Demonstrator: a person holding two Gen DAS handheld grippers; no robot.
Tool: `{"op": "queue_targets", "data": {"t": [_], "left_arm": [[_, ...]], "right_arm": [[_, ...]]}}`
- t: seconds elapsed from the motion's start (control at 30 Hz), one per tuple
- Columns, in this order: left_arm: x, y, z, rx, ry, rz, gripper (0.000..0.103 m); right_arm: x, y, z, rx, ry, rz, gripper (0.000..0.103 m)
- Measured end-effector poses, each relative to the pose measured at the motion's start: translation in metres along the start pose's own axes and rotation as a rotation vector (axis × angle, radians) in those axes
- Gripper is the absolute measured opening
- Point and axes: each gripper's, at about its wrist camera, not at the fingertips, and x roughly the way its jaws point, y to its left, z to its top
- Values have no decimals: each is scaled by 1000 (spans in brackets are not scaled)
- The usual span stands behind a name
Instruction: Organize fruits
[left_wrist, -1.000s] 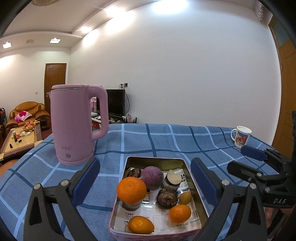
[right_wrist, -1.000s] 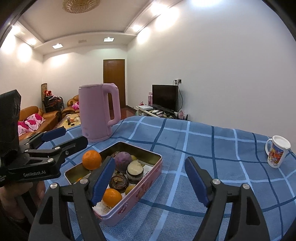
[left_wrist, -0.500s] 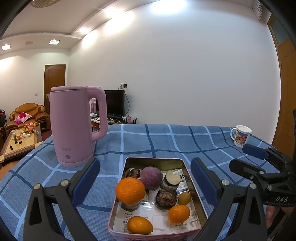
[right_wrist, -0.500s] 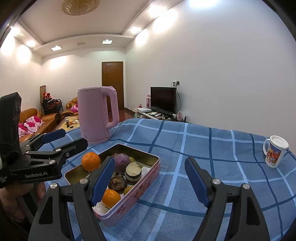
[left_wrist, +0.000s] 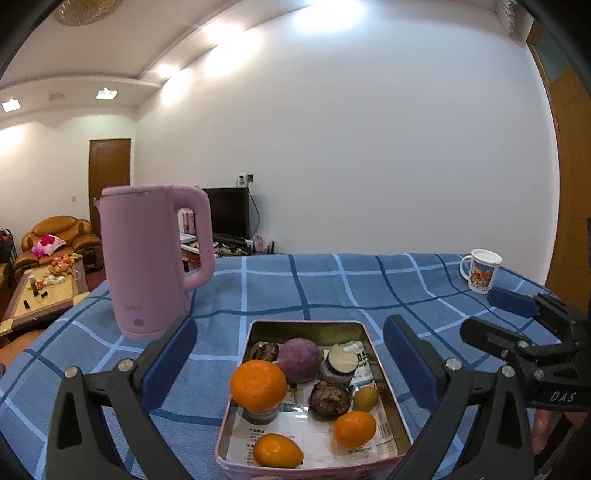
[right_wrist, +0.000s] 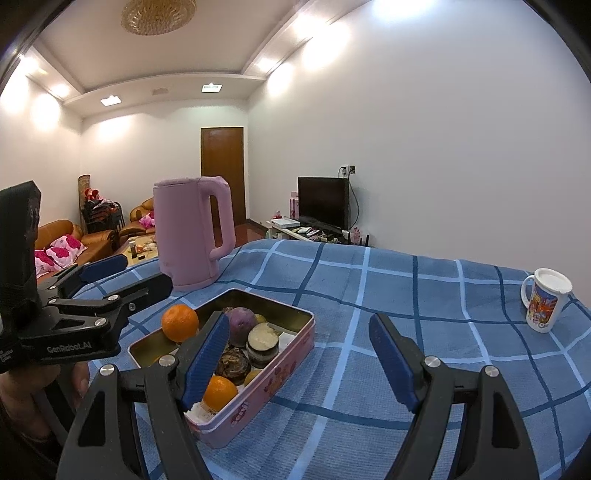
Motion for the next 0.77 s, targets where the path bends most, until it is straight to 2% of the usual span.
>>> {"op": "queue_targets", "data": {"t": [0.17,0.57,0.77], "left_arm": [[-3,-3,3,3,-19,22,103],[-6,-12,3,15,-40,-16,103],[-5,-16,3,21,-24,-28,103]], "right_arm": [[-6,-2,1,-2,-18,-16,79],[-6,-3,-4,-3,-5,-10,79],[-8,-5,-5,-1,-6,-13,79]]}}
